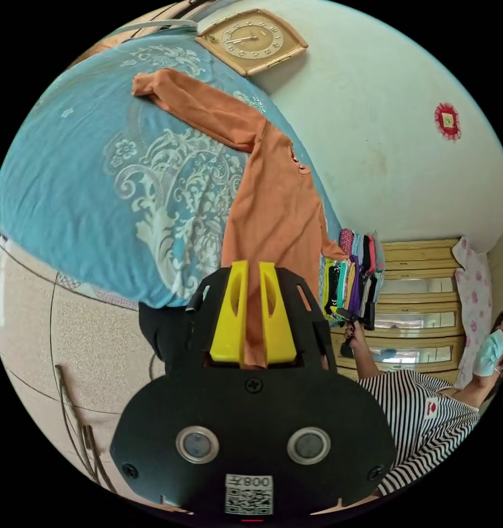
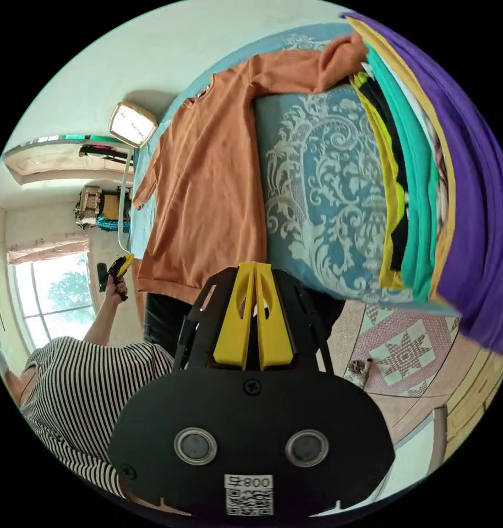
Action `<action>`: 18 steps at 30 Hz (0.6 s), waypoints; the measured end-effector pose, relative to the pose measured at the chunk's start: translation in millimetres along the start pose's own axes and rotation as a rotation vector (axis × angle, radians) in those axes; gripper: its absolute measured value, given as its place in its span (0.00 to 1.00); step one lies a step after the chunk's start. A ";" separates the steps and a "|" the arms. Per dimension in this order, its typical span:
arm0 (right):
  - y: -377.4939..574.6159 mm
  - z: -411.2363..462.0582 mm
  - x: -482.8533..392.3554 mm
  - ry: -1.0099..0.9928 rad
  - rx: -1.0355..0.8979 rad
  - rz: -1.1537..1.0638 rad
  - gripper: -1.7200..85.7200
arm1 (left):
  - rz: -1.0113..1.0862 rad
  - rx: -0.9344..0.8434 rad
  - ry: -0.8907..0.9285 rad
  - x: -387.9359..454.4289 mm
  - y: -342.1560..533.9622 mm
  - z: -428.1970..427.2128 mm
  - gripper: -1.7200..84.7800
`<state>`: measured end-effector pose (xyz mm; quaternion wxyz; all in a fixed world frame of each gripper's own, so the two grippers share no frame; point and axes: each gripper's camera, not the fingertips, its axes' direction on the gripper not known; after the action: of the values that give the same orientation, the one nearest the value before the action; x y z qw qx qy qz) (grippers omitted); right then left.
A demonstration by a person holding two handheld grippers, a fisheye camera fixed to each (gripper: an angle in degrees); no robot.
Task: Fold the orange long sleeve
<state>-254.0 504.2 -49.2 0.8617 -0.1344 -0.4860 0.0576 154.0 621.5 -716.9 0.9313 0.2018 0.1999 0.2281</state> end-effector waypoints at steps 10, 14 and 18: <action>-112.3 103.2 -108.6 0.501 -0.150 -0.323 0.02 | 0.187 -0.116 -0.129 60.7 -181.3 188.0 0.03; -97.0 142.4 -127.8 0.644 -0.165 -0.450 0.02 | 0.208 -0.136 -0.276 58.4 -236.6 252.5 0.03; -88.7 149.6 -139.2 0.684 -0.212 -0.489 0.02 | 0.189 -0.162 -0.543 32.8 -267.2 294.5 0.02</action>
<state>-456.9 413.6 -64.6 0.9429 -0.1142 -0.1930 -0.2463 409.5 336.7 -603.9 0.9384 0.1984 -0.0952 0.2664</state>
